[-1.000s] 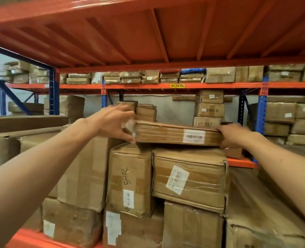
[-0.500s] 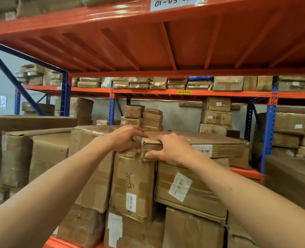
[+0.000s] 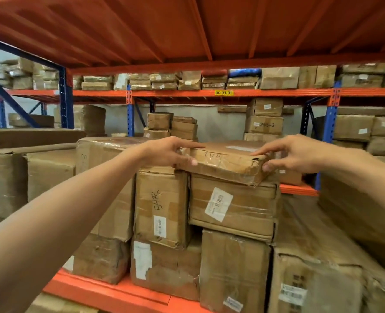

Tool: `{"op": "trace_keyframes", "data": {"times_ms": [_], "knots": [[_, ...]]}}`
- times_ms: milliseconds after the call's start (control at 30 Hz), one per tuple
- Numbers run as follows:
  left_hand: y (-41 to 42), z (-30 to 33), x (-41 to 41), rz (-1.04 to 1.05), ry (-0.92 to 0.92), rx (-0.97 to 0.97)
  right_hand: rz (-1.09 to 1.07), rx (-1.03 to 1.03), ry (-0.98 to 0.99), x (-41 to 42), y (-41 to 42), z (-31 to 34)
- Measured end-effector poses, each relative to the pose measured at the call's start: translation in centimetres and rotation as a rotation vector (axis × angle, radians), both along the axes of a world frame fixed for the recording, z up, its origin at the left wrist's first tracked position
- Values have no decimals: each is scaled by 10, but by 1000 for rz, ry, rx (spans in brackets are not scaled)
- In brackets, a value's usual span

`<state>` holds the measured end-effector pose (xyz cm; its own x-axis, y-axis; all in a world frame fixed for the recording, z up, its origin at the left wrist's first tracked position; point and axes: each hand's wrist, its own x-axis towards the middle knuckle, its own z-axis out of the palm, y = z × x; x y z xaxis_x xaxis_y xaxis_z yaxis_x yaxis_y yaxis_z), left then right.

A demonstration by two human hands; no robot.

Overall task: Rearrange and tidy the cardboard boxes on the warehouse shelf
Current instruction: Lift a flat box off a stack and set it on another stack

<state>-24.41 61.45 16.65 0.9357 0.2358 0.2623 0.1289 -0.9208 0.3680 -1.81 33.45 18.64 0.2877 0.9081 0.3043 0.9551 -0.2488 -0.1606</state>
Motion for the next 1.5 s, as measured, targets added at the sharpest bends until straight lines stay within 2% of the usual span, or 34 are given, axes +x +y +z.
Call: {"op": "trace_keyframes", "data": {"times_ms": [133,233,367,467,533,600,700,867,933,1033,1100,1167,1233,1333,1433,1500], "knots": [[-2,0,8,-19,-18,-81,-107,-92,60,-8,-7,-6],[-6,-4,16,-18,-74,-59,-169,-7,41,-17,1,-20],[-16,-9,28,-64,-185,-130,-245,131,11,-20,8,-26],[-16,-13,32,-2,-187,-124,-252,78,4,-23,7,-20],[-18,-14,34,21,-158,-106,-222,39,-11,-28,9,-20],[-22,-12,37,-4,-174,-133,-205,98,0,-33,13,-24],[-26,-8,41,-40,-268,-211,-197,227,32,-34,16,-31],[-40,11,43,-22,-413,-130,-113,380,99,-28,6,-25],[-49,20,44,-29,-530,-81,-90,454,98,-22,-2,-13],[-50,34,42,-117,-643,-169,-89,558,116,-14,-12,14],[-42,41,40,-124,-611,-215,-91,602,139,-11,-21,39],[-37,45,42,-92,-537,-188,-79,632,170,-11,-32,71],[-42,48,51,-152,-476,-151,-63,635,177,-17,-43,98],[-56,58,70,-304,-605,-181,2,635,195,-20,-52,114],[-72,68,79,-330,-722,-239,68,757,311,-4,-74,107],[-84,78,84,-325,-783,-245,159,780,494,17,-96,90]]}}
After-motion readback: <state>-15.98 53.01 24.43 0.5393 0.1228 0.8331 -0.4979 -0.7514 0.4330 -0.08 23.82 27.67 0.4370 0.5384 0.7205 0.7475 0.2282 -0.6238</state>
